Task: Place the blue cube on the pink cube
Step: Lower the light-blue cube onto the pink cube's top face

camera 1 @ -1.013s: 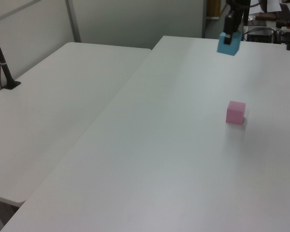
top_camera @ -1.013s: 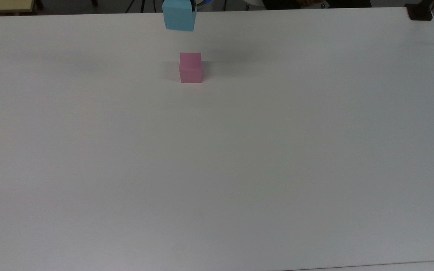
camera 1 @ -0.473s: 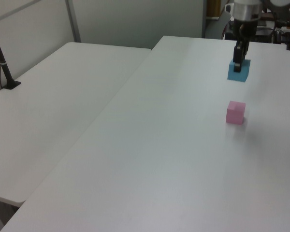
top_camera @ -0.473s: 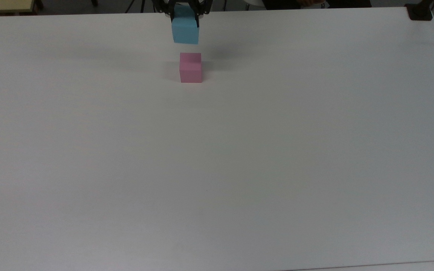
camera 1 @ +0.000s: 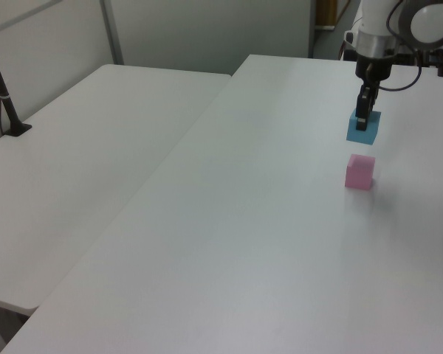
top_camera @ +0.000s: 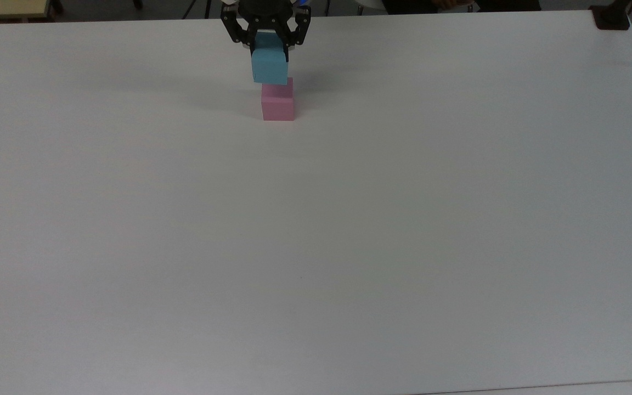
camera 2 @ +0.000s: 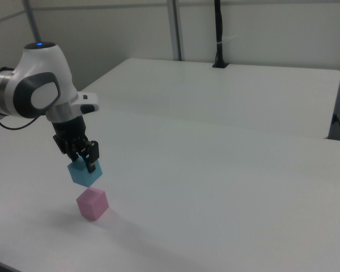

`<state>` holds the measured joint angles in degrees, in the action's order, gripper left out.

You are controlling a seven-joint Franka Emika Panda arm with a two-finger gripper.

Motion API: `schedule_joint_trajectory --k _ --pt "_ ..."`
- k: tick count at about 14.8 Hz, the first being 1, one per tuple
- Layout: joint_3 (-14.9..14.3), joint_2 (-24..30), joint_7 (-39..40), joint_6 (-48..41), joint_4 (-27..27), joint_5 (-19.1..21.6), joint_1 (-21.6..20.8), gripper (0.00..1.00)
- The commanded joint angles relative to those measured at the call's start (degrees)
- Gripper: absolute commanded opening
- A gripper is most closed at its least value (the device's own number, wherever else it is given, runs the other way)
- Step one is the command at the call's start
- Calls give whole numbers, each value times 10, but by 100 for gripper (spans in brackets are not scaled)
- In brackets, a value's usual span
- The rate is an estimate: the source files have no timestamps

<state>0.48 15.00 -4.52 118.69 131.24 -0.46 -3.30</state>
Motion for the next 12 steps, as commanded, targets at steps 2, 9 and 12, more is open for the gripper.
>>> schedule_joint_trajectory --k 2,9,12 --pt "0 5 7 36 41 -26 -4 44" --pt "0 -18 0 60 53 -38 -16 44" --pt "0 -36 -17 73 50 -42 -28 44"
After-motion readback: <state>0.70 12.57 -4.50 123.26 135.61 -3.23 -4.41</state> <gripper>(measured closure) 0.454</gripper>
